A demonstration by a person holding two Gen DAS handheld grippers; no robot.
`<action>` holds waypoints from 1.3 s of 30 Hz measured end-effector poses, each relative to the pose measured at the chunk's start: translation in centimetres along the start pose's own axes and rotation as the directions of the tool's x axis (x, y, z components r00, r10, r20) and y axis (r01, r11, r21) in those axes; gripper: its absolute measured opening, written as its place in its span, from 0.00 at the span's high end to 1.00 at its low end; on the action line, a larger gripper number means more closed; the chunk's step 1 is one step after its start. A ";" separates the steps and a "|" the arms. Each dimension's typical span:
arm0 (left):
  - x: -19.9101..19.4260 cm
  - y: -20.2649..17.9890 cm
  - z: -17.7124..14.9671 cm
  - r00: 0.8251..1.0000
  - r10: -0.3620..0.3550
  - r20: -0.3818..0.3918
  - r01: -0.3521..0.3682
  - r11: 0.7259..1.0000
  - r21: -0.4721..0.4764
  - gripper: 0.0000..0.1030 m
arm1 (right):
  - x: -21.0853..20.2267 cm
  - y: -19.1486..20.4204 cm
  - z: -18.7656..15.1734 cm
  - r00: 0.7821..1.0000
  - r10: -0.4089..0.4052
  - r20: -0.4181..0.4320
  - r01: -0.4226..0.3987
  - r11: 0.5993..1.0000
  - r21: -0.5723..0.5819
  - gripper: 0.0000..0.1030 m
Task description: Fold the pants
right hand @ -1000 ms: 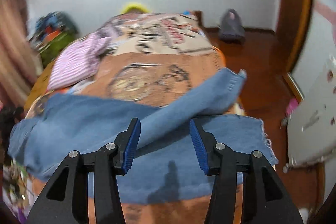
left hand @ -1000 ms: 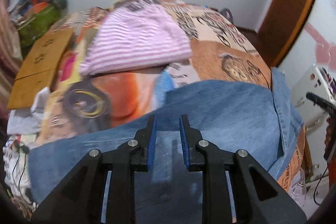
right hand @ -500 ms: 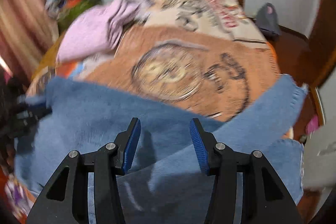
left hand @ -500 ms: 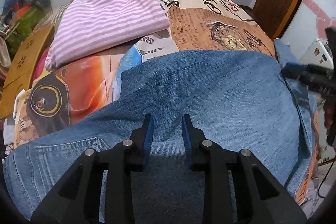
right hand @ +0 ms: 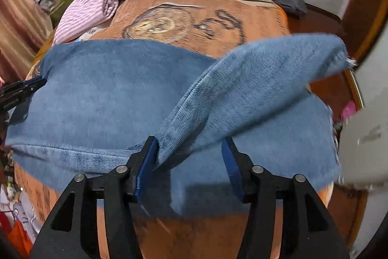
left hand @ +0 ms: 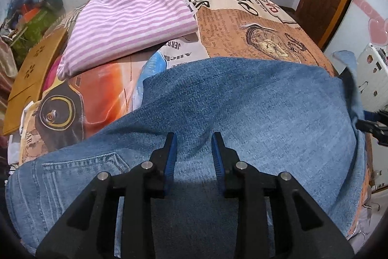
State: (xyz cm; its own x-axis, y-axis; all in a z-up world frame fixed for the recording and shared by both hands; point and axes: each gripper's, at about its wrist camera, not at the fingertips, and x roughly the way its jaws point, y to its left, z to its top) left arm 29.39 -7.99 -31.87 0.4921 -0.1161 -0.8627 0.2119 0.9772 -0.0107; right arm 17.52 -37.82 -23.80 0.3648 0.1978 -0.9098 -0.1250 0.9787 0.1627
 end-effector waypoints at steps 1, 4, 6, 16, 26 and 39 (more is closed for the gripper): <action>-0.2 -0.2 0.1 1.000 0.003 -0.005 -0.003 1.000 0.006 0.71 | -0.2 -0.1 -0.2 1.000 0.004 0.002 -0.004 1.000 0.019 0.51; -1.2 -1.0 0.2 1.000 -0.015 -0.002 0.015 1.000 0.024 0.71 | -1.3 -1.0 -2.2 0.999 -0.023 0.022 0.022 0.997 0.079 0.51; -1.9 -1.9 0.3 1.000 -0.030 0.008 0.030 0.999 0.044 0.71 | -2.0 -1.6 -3.0 0.995 -0.094 0.036 0.091 0.992 0.085 0.51; -3.1 -8.1 2.0 0.993 -0.114 0.024 0.110 0.986 0.128 0.66 | -5.9 -9.1 -5.2 0.977 -0.163 0.141 0.113 0.944 0.309 0.49; 0.3 -11.7 2.3 0.990 -0.133 -0.055 0.139 0.983 0.123 0.52 | -2.8 -17.5 -4.3 0.960 -0.228 0.162 0.109 0.839 0.534 0.49; 0.6 -11.7 2.6 0.994 -0.087 -0.061 0.093 0.991 0.100 0.44 | -0.4 -18.6 -3.0 0.946 -0.156 0.283 -0.026 0.836 0.548 0.94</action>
State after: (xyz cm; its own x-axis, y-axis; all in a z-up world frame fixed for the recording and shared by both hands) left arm 29.34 -19.95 -30.93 0.4198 -0.1897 -0.8875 0.3398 0.9396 -0.0401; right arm 16.92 -56.29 -27.62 0.6258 0.0495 -0.7784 0.3915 0.8432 0.3684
